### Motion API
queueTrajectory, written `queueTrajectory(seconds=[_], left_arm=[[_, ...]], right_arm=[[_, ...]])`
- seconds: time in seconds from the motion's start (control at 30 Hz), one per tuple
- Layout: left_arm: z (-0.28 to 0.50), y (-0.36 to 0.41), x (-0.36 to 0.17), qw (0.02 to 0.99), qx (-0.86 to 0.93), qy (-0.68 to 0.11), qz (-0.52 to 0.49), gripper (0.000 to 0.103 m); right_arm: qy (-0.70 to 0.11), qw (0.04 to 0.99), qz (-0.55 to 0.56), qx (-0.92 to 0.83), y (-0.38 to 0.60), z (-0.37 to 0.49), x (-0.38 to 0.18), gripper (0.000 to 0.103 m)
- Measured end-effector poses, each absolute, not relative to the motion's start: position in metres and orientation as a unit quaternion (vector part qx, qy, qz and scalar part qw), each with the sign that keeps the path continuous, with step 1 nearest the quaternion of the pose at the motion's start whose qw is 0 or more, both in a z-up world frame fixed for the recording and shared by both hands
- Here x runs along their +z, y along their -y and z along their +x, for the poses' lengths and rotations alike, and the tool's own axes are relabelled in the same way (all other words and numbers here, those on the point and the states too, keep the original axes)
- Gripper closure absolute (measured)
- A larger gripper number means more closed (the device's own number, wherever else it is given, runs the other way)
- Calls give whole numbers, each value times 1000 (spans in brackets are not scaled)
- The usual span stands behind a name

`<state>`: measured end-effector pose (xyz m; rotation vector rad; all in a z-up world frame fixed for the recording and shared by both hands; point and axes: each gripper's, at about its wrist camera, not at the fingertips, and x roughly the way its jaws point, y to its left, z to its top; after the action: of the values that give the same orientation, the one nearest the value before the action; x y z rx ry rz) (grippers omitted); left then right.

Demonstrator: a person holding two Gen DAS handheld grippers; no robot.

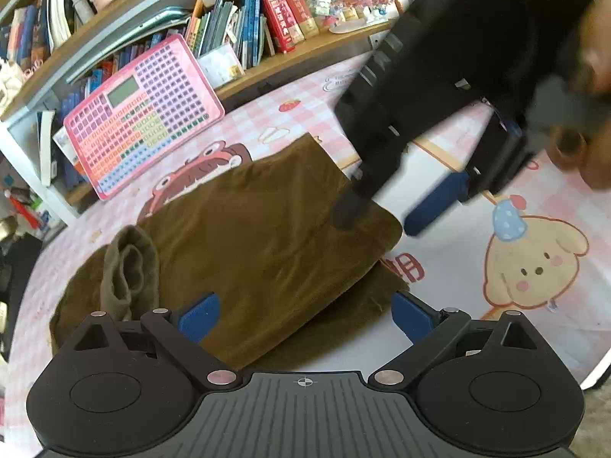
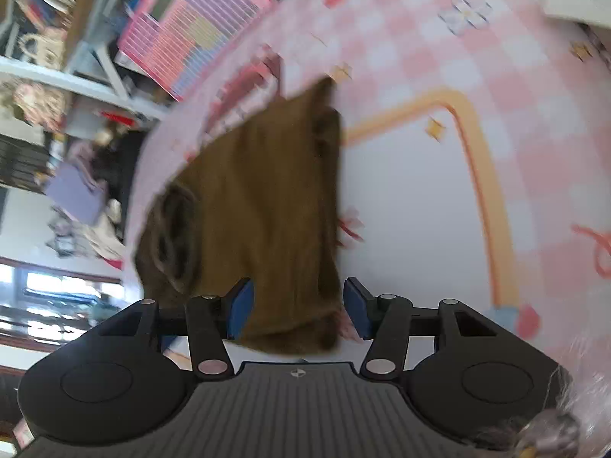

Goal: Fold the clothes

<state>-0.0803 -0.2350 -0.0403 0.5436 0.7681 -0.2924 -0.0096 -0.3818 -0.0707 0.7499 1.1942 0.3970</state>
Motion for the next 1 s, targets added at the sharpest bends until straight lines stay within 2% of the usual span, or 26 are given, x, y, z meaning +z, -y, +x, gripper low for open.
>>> queueTrajectory(seconds=[0.03, 0.13, 0.17, 0.2, 0.3, 0.37, 0.47, 0.57, 0.6, 0.63, 0.73, 0.77, 1.0], left_arm=[[-80, 235, -41, 880, -144, -370, 262, 5], [-80, 236, -42, 875, -153, -375, 263, 5], [-80, 236, -43, 874, -156, -377, 264, 5], [-79, 236, -43, 873, -160, -378, 264, 5], [-77, 240, -48, 864, -162, -376, 292, 5], [-76, 244, -52, 861, -166, -367, 311, 8], [-74, 251, -55, 857, -175, -352, 333, 19], [-72, 258, -60, 853, -190, -332, 356, 38], [-71, 260, -62, 851, -195, -325, 362, 52], [-71, 262, -64, 850, -200, -319, 369, 59], [-68, 267, -63, 845, -200, -317, 381, 57], [-68, 267, -62, 845, -203, -318, 379, 56], [-70, 251, -54, 855, -196, -345, 334, 56]], right_arm=[[-552, 739, 341, 181, 382, -11, -76, 55], [-557, 730, 349, 187, 376, -10, -85, 67], [-559, 728, 350, 187, 373, -8, -87, 81], [-559, 727, 351, 188, 372, -6, -88, 88], [-545, 730, 360, 201, 374, -5, -81, 91], [-537, 732, 362, 210, 374, -4, -73, 92], [-526, 738, 359, 224, 372, -3, -62, 92], [-525, 743, 347, 228, 370, -2, -59, 92], [-526, 742, 348, 226, 372, -2, -60, 91], [-527, 742, 351, 221, 374, -1, -61, 90], [-524, 744, 359, 207, 384, -1, -62, 76], [-523, 745, 360, 203, 387, -1, -63, 66], [-548, 735, 346, 201, 380, -3, -76, 65]])
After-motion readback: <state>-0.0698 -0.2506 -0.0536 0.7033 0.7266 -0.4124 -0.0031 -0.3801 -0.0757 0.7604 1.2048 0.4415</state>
